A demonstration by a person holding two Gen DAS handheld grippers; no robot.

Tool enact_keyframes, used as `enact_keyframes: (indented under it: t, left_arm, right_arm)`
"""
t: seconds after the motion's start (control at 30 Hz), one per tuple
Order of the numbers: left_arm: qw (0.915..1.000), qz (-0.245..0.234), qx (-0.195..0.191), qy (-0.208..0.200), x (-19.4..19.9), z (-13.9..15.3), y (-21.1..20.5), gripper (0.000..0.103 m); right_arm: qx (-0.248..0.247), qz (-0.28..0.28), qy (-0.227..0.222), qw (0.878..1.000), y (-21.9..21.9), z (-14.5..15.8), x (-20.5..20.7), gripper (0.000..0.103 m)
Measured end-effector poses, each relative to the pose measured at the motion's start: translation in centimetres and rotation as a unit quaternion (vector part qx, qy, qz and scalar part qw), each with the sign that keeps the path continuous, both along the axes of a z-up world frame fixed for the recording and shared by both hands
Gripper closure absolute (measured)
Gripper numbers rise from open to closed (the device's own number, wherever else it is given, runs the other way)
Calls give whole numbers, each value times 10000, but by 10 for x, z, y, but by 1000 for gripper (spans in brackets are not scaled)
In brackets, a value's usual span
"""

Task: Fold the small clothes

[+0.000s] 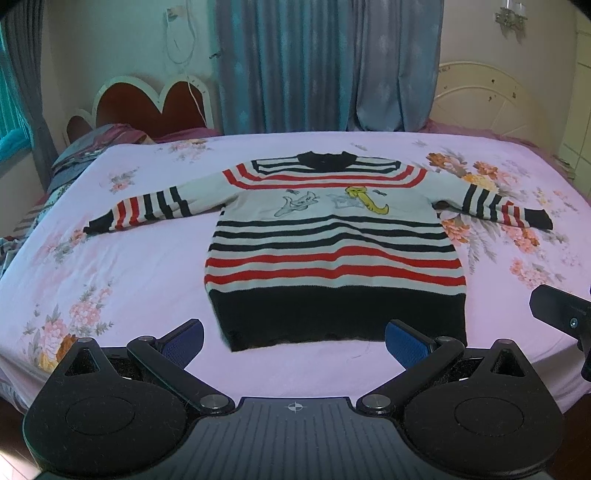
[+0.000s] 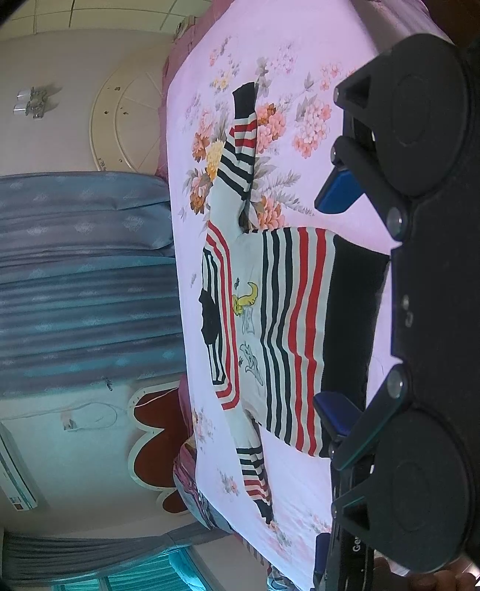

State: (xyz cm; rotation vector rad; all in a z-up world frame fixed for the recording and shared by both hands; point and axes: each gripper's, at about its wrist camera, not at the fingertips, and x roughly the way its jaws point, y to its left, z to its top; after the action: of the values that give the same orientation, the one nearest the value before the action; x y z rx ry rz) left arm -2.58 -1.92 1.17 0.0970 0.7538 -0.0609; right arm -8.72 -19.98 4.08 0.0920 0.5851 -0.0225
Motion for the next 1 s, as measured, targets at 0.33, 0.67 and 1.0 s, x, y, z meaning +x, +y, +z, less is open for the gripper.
enact_keyframes:
  t: [0.33, 0.67, 1.0]
  left_arm:
    - [10000, 2, 15, 24, 2, -1, -3, 0]
    - [10000, -28, -4, 53, 4, -1, -5, 0]
    - [9999, -55, -1, 95, 6, -2, -8, 0]
  right_arm:
    - [15, -11, 5, 10000, -1, -1, 0, 1]
    - [27, -54, 16, 10000, -9, -4, 0, 1]
    - [71, -92, 23, 9999, -14, -4, 2, 1]
